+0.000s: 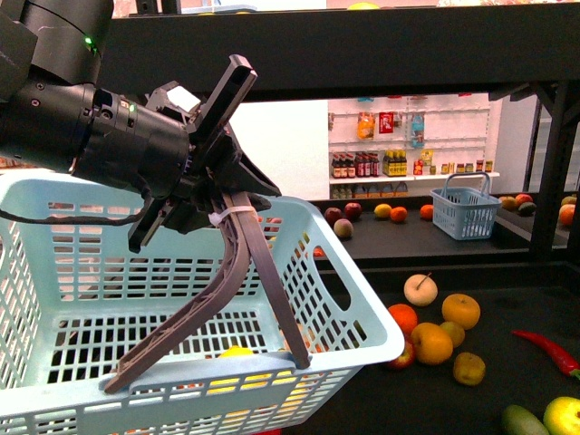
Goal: Pick lemon from shelf
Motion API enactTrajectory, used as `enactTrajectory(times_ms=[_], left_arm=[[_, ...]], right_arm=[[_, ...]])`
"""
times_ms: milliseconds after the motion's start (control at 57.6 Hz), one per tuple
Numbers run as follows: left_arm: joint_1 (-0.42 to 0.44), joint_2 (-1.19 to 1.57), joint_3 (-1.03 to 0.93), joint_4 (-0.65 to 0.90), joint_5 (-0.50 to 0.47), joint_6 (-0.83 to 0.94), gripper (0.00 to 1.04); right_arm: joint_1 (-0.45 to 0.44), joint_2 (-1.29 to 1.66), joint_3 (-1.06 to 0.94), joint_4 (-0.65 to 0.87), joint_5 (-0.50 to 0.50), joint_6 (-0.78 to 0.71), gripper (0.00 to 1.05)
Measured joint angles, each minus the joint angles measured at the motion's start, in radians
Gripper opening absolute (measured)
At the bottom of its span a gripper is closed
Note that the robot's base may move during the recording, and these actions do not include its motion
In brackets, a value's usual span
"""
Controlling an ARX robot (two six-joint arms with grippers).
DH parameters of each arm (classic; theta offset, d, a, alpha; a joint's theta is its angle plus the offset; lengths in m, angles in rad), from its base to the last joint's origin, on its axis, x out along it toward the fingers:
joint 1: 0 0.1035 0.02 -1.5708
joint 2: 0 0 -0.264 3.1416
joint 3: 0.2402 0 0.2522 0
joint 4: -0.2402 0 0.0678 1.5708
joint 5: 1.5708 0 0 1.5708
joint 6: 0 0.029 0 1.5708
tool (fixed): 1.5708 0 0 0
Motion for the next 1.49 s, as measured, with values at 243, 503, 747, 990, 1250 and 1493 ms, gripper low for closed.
enactTrajectory(times_ms=[243, 503, 747, 990, 1250, 1493], left_arm=[[-0.001, 0.000, 0.000, 0.000, 0.000, 0.000, 0.13], [-0.001, 0.000, 0.000, 0.000, 0.000, -0.001, 0.13], [-0.001, 0.000, 0.000, 0.000, 0.000, -0.001, 0.13], [-0.001, 0.000, 0.000, 0.000, 0.000, 0.000, 0.13], [-0.001, 0.000, 0.000, 0.000, 0.000, 0.000, 0.13], [-0.001, 0.000, 0.000, 0.000, 0.000, 0.000, 0.13]], right_arm=[[0.165, -0.061, -0.055, 0.001, 0.190, 0.000, 0.05], [0.240, -0.096, -0.098, 0.008, 0.227, 0.003, 0.07], [0.240, -0.116, -0.125, 0.013, 0.227, 0.003, 0.07], [0.241, -0.159, -0.159, 0.018, 0.227, 0.004, 0.07], [0.241, -0.160, -0.159, 0.018, 0.227, 0.003, 0.38], [0.241, -0.160, -0.159, 0.018, 0.227, 0.003, 0.80]])
